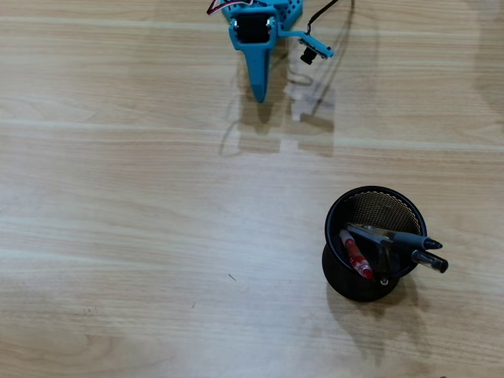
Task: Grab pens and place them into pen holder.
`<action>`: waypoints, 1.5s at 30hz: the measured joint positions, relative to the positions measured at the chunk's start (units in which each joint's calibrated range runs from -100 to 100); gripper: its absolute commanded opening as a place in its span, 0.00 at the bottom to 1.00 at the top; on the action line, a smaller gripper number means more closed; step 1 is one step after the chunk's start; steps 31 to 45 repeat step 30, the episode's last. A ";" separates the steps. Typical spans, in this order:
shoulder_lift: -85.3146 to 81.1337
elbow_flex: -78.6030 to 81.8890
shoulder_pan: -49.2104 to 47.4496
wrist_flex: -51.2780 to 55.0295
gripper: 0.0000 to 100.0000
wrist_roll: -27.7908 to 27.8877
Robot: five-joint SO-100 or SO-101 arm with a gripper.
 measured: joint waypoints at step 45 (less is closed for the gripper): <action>0.00 0.09 0.00 0.09 0.02 1.61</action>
